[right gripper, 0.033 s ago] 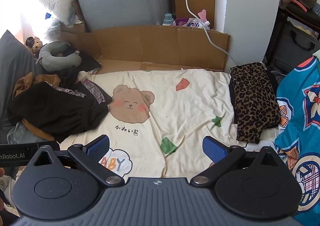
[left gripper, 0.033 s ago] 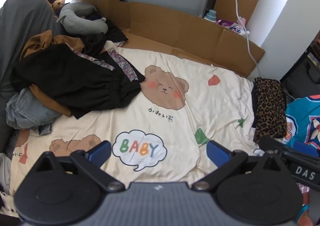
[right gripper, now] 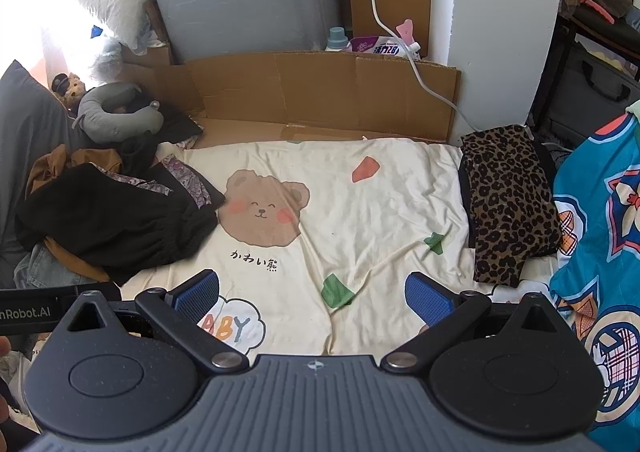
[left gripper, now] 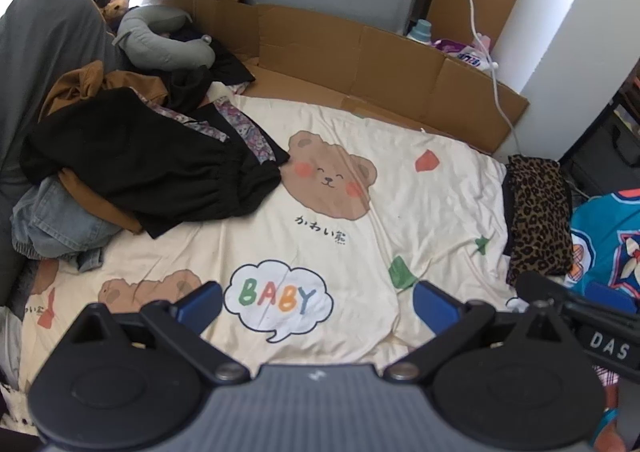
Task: Fold clothes
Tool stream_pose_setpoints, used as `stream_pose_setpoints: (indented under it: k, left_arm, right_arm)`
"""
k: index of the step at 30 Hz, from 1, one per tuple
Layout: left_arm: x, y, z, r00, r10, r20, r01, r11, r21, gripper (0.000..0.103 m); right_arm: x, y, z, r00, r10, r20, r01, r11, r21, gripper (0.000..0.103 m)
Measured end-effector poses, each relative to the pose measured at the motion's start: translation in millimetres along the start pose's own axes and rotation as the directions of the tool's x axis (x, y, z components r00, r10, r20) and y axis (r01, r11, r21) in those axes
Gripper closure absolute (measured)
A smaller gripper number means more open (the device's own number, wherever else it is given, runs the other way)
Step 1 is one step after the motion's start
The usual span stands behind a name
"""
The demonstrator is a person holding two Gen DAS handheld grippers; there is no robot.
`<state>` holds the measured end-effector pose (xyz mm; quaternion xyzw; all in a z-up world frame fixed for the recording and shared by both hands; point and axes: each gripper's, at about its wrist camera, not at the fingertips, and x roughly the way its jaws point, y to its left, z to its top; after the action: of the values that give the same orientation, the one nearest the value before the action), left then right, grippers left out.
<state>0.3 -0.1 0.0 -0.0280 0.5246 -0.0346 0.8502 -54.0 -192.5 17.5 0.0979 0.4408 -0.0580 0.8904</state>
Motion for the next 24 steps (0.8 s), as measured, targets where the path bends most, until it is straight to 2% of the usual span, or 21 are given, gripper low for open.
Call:
stream_pose_setpoints:
  k: [5, 12, 24]
  left_arm:
    - [2, -11, 0, 0.999, 0.047, 0.017, -0.047, 0.998, 0.036, 0.001]
    - [2, -4, 2, 1.000, 0.010, 0.013, -0.011, 1.000, 0.023, 0.001]
    - [2, -5, 3, 1.000, 0.007, 0.013, -0.007, 1.000, 0.023, 0.001]
  right_arm:
    - [-1, 3, -1, 1.000, 0.001, 0.003, -0.001, 1.000, -0.003, 0.001]
    - [1, 0, 0, 1.000, 0.026, -0.008, -0.026, 1.000, 0.011, 0.001]
    - [-1, 1, 2, 1.000, 0.015, 0.001, -0.015, 1.000, 0.005, 0.001]
